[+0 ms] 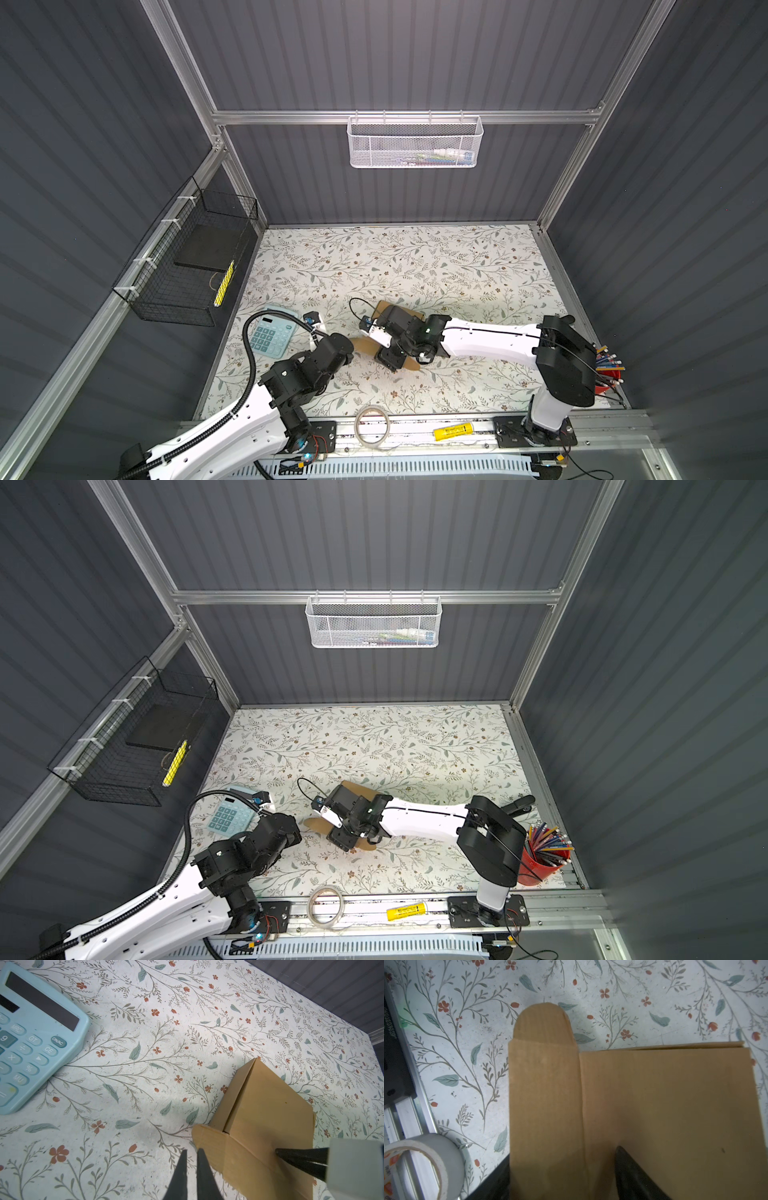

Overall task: Assemble paper box
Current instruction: Close the paper box at the center of the table.

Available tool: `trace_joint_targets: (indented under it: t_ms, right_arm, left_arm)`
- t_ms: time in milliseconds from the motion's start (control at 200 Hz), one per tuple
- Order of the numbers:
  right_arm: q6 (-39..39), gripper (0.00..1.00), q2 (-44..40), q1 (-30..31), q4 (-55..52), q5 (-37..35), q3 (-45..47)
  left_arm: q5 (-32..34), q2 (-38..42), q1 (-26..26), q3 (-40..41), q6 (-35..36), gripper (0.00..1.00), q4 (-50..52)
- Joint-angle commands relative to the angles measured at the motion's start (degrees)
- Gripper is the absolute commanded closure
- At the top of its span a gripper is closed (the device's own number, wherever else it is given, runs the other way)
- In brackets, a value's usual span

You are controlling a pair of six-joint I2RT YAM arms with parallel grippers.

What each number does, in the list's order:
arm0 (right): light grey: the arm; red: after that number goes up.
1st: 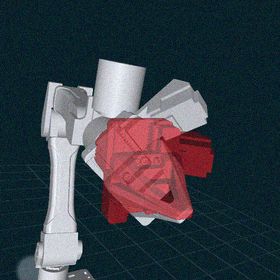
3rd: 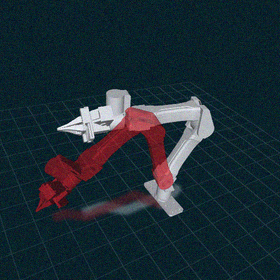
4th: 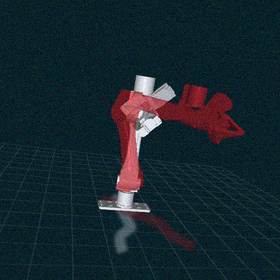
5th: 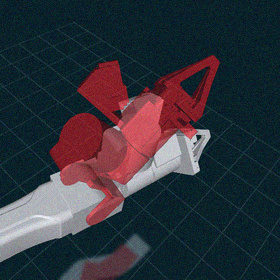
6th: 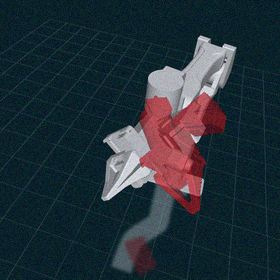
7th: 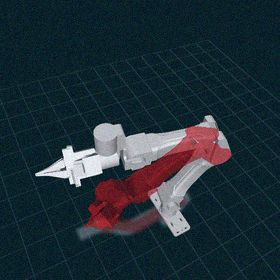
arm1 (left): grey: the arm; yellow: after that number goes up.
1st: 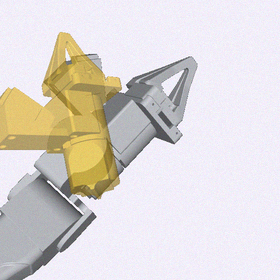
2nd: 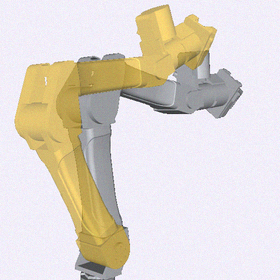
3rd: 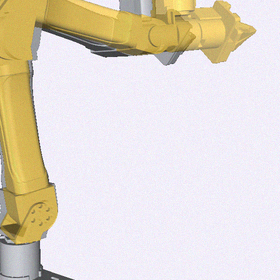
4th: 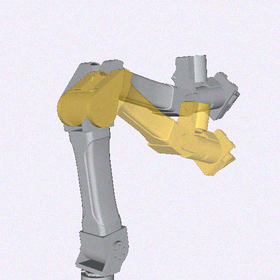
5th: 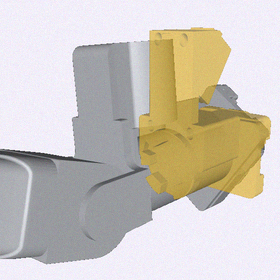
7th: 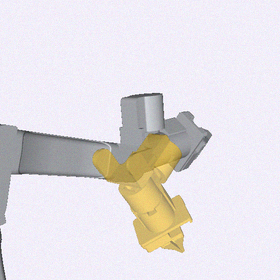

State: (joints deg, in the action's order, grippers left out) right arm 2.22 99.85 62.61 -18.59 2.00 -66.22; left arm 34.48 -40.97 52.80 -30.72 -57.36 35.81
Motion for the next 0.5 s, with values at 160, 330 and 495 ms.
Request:
trace_joint_targets:
  t_ms: [160,330,495]
  right_arm:
    - [4.6,0.29,-0.8,-5.1,-1.1,2.2,3.0]
    - [6.9,0.27,-1.6,-6.6,-1.8,2.2,3.8]
    - [7.0,0.23,-2.9,-6.9,-1.5,2.4,4.9]
  left_arm:
    - [-3.5,-4.6,-1.6,-1.3,1.8,0.87,-4.7]
    - [-10.4,-7.9,-6.2,-1.4,4.2,0.85,-9.1]
    - [-15.2,-10.1,-9.7,-2.0,6.9,0.82,-12.1]
